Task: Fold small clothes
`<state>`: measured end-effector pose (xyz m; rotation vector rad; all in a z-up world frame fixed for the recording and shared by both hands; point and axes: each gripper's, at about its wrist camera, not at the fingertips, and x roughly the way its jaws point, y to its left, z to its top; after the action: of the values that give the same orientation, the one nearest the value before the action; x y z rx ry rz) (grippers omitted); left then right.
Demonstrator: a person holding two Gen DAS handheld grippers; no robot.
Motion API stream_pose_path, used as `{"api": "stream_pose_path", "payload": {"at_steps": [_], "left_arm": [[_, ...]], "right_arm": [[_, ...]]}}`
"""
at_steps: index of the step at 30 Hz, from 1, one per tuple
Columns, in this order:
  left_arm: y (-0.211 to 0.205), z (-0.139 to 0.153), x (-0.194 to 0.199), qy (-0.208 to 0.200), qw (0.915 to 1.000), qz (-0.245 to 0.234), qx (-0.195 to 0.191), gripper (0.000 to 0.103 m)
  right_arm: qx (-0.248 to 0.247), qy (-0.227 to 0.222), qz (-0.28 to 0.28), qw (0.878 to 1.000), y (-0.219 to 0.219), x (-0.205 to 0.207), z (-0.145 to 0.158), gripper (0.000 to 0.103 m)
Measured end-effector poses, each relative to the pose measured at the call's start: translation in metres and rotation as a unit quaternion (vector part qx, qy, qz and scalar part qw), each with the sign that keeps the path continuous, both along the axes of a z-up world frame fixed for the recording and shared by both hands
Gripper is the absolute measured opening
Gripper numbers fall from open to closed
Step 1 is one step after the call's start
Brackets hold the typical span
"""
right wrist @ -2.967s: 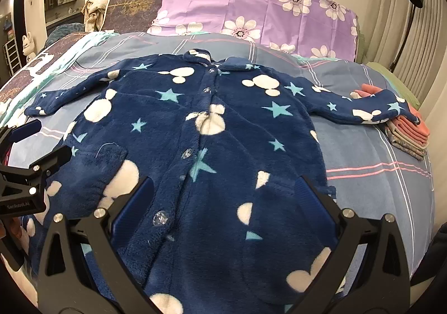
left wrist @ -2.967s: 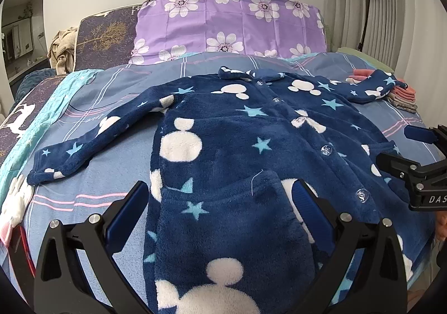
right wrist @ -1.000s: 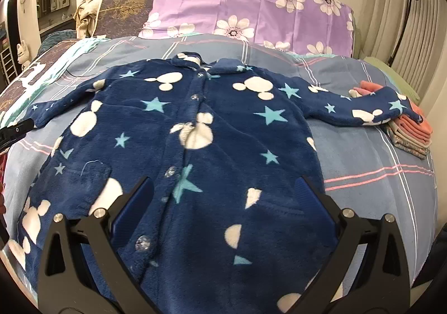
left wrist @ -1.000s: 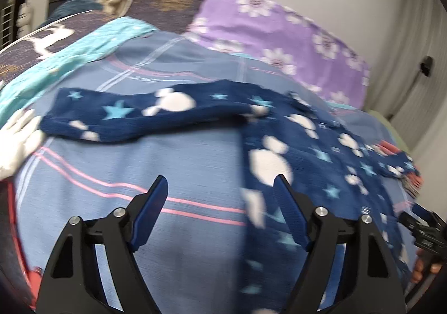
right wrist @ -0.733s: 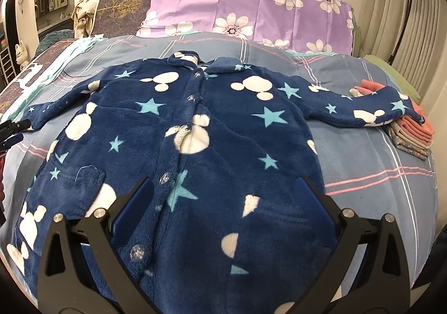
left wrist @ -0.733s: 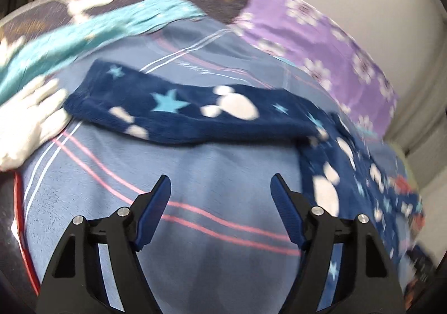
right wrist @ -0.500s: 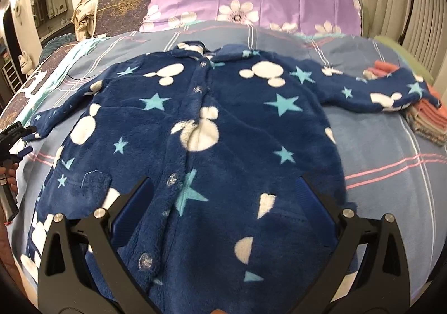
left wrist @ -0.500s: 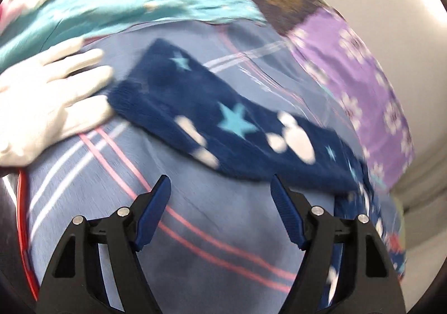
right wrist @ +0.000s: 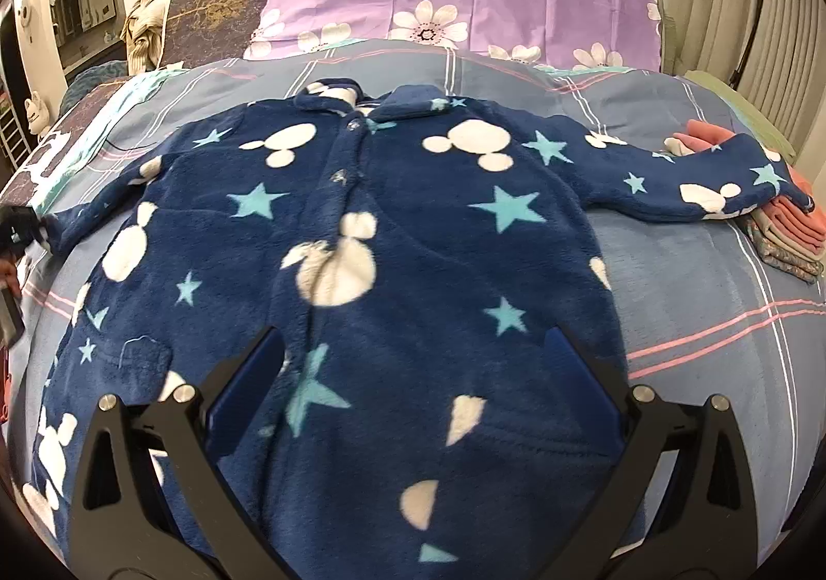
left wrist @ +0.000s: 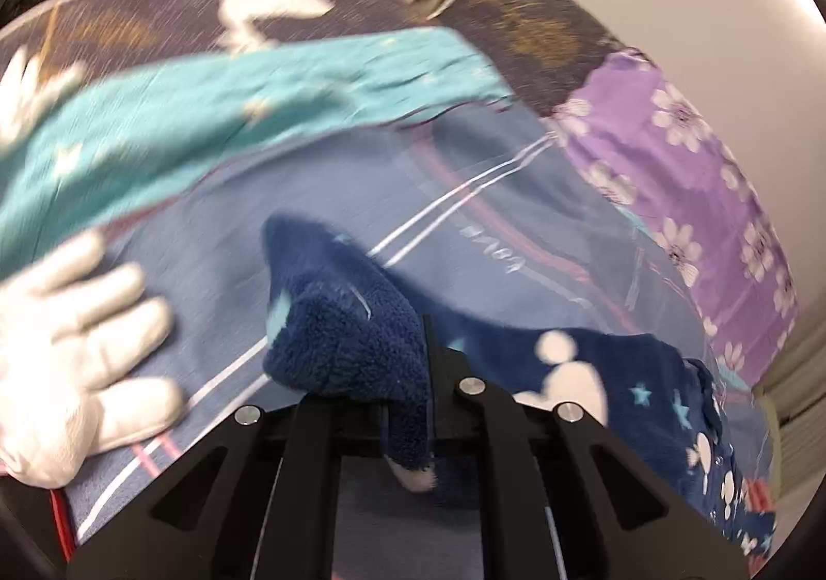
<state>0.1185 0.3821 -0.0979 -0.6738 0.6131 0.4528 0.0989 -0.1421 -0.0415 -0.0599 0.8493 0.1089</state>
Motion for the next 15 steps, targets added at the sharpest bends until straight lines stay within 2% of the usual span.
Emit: {"api": "stream_pose_path", "payload": {"at_steps": [4,7,11,13,15], "left_arm": [[-0.041,0.055,0.026,-0.04,0.9965,-0.057,0.047,0.008],[-0.088,0.096,0.052,-0.073,0.9878,-0.115,0.074,0.008],[-0.184,0.133,0.083,-0.115,0.9605,-0.233,0.1,0.008],[-0.24,0.136,0.095,-0.129,0.9407,-0.295,0.108,0.009],[-0.288,0.127,0.1,-0.133,0.9232,-0.344,0.11,0.009]], "right_arm": [[0.014,-0.003,-0.014,1.0,-0.015,0.004,-0.001,0.101],[0.025,-0.005,-0.027,0.999,-0.026,0.007,-0.002,0.101],[0.034,-0.008,-0.045,0.998,-0.043,0.009,-0.003,0.101],[0.034,-0.01,-0.057,0.998,-0.053,0.01,-0.003,0.101],[0.036,-0.01,-0.071,0.997,-0.064,0.011,-0.005,0.101]]}}
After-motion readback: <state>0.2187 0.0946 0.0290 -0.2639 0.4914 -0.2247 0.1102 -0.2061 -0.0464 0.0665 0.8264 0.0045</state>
